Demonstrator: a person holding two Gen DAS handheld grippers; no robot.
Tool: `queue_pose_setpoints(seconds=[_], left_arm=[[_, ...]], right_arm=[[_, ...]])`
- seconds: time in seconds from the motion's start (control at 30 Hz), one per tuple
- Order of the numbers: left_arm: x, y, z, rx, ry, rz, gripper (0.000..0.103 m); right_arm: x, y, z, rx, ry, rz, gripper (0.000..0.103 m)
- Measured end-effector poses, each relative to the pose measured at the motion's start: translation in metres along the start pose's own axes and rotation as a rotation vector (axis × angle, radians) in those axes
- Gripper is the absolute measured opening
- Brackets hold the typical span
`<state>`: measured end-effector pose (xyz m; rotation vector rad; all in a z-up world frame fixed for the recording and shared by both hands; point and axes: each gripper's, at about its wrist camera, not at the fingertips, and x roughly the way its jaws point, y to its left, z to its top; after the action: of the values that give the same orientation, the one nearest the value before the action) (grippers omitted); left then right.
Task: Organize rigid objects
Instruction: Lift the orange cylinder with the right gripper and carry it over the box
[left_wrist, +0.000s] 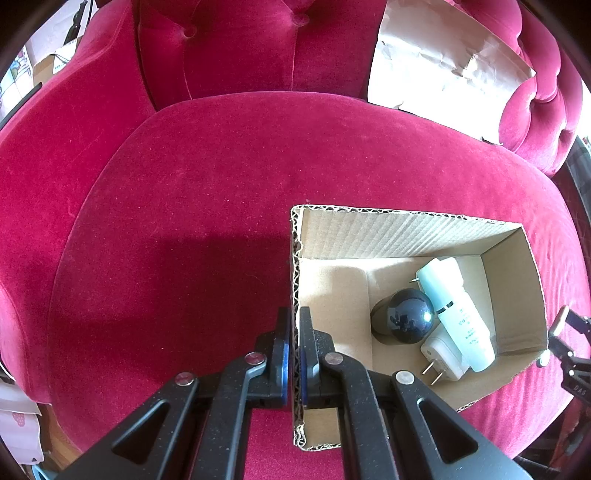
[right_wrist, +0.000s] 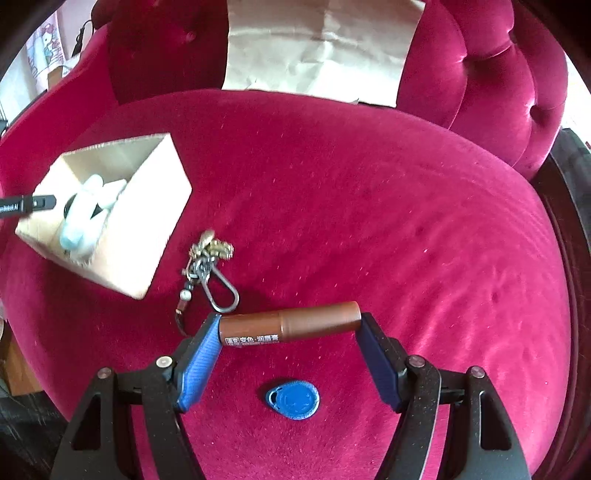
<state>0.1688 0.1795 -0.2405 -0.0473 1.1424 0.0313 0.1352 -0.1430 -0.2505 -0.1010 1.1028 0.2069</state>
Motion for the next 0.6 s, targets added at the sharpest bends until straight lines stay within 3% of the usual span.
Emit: queue_pose_setpoints(seconds=[0.3,0.6], left_arm=[[-0.001,0.0,0.0,-0.001,-0.001,0.0,0.004],[-0.001,-0.001,-0.001,0.0,-0.002,0.0,0.004]], right_arm=[[-0.017,0.002,0.014,0.015,-0.055,-0.013,0.077],[-0.047,0.01,0.038,0.035,-0.165,-0.016,0.077]])
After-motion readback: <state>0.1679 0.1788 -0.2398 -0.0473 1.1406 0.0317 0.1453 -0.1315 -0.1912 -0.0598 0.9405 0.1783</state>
